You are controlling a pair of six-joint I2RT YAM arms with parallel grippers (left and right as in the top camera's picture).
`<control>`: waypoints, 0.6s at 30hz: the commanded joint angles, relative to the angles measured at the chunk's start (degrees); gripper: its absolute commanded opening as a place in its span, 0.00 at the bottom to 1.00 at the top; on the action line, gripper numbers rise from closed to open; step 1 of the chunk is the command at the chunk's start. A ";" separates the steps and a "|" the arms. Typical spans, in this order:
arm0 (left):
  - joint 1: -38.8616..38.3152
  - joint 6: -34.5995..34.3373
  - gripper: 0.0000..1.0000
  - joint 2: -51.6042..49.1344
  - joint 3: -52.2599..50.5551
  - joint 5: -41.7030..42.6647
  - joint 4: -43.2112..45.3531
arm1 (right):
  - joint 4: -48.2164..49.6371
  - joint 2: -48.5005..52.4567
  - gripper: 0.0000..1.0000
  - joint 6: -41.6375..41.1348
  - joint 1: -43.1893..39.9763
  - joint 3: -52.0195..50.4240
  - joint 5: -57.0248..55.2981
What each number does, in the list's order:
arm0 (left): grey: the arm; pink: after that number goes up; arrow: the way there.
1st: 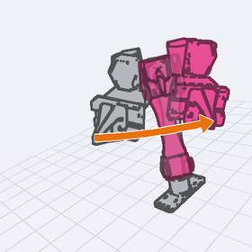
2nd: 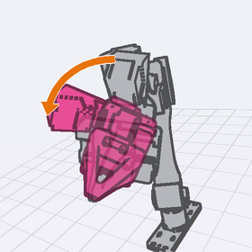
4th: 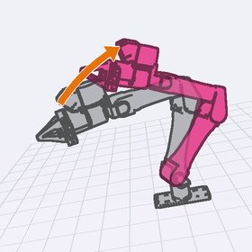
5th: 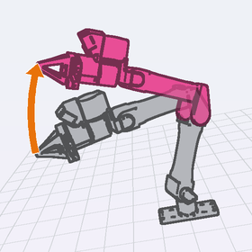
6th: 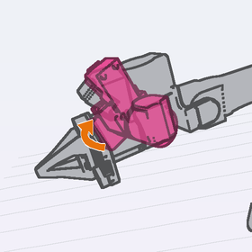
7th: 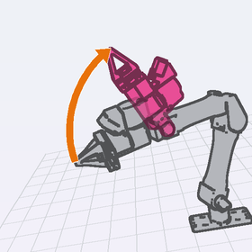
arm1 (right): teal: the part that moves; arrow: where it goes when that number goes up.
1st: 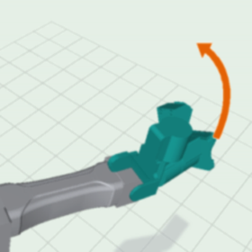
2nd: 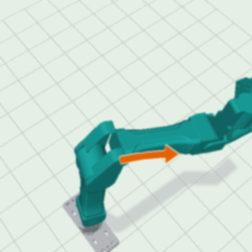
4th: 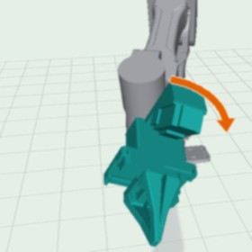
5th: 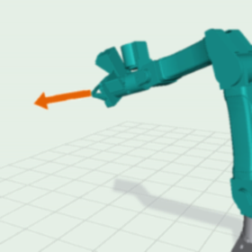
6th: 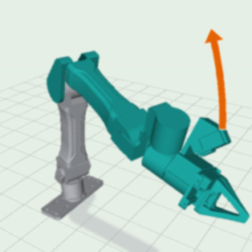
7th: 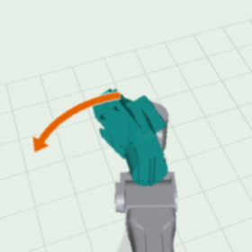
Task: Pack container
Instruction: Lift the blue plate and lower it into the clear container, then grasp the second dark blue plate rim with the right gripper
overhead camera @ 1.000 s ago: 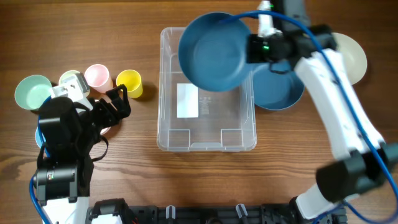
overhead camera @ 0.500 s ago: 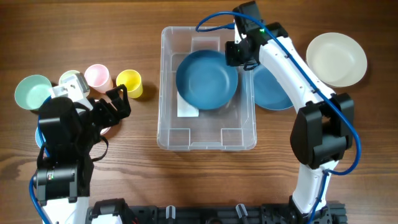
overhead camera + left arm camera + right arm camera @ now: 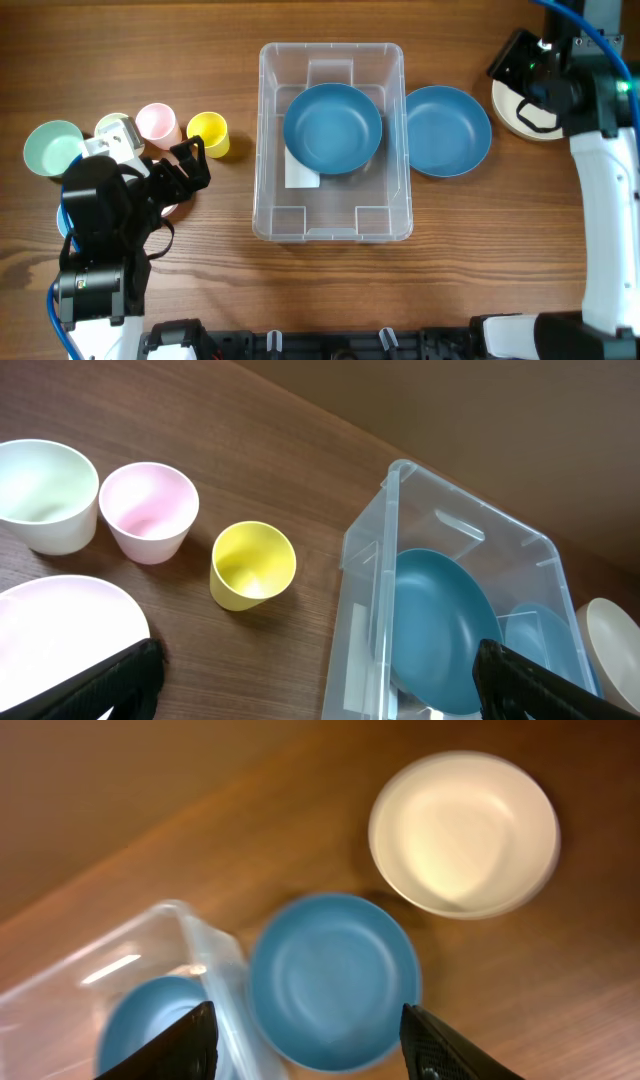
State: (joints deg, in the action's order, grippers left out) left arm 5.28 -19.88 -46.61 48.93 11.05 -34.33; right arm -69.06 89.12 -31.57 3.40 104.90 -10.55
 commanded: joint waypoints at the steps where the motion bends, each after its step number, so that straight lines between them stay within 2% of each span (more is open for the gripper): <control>1: -0.31 -0.09 1.00 -0.07 1.14 1.14 0.20 | 0.02 4.13 0.60 -1.86 -1.70 -6.88 0.28; 10: -0.31 -0.09 1.00 -0.07 1.14 1.14 0.17 | 13.05 7.89 0.60 -2.78 -6.54 -27.91 7.80; 14: -0.31 -0.09 1.00 -0.07 1.14 1.14 0.17 | 18.64 10.36 0.60 -1.38 -7.23 -33.00 10.51; 18: -0.31 -0.09 1.00 -0.07 1.14 1.14 0.15 | 20.37 14.82 0.60 -1.20 -7.21 -33.57 11.34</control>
State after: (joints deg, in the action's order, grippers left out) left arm 5.28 -19.88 -46.61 48.93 11.05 -34.35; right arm -49.80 100.62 -33.17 -3.90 71.90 -1.45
